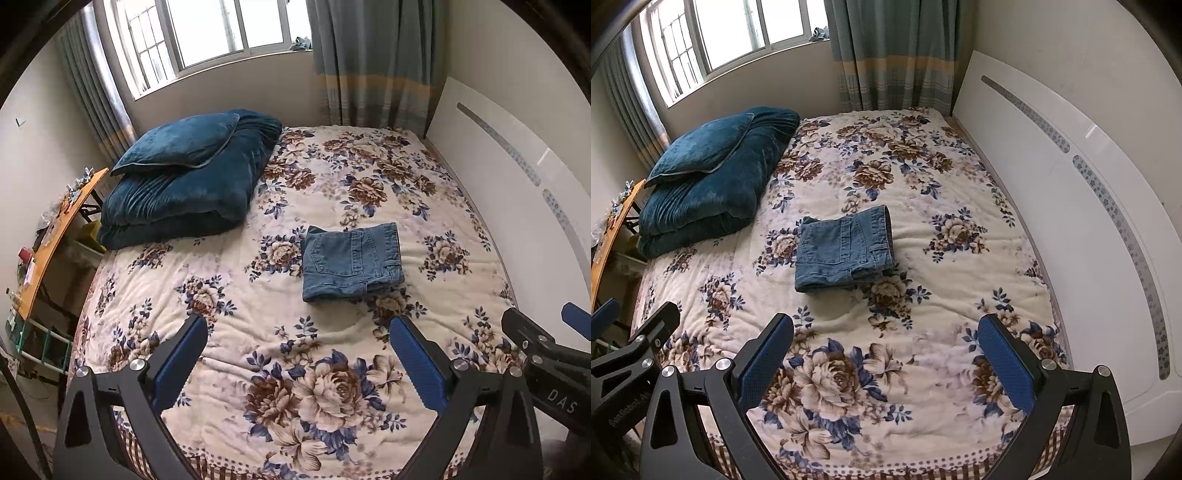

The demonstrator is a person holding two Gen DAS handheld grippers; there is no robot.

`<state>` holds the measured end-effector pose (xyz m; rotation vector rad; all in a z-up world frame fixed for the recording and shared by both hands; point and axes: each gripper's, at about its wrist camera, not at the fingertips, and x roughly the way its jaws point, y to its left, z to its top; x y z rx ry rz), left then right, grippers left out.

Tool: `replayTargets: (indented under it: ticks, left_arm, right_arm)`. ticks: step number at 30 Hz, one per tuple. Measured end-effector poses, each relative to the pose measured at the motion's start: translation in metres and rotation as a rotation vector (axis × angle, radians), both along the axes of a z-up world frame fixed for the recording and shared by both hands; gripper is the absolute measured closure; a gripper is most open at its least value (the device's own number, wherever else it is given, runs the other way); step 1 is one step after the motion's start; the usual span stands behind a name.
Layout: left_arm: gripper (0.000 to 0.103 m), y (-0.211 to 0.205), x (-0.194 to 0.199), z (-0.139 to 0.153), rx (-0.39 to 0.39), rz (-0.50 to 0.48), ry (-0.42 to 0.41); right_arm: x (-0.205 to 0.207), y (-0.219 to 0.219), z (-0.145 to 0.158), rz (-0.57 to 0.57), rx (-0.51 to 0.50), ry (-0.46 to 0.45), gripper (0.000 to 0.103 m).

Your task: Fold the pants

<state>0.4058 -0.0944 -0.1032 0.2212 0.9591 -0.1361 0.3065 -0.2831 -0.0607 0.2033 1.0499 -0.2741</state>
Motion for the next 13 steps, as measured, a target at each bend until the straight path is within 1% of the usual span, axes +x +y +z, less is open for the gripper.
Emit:
replayTargets:
  ticks: [8,13]
  left_arm:
    - [0.002,0.002,-0.004,-0.003,0.004,0.006,-0.006]
    - [0.002,0.006,-0.011,-0.002,0.009,0.011,-0.041]
  right_arm:
    - [-0.002,-0.001,0.000,-0.001,-0.001,-0.003,0.001]
    - [-0.005,0.000,0.001,-0.004,-0.002,-0.003,0.001]
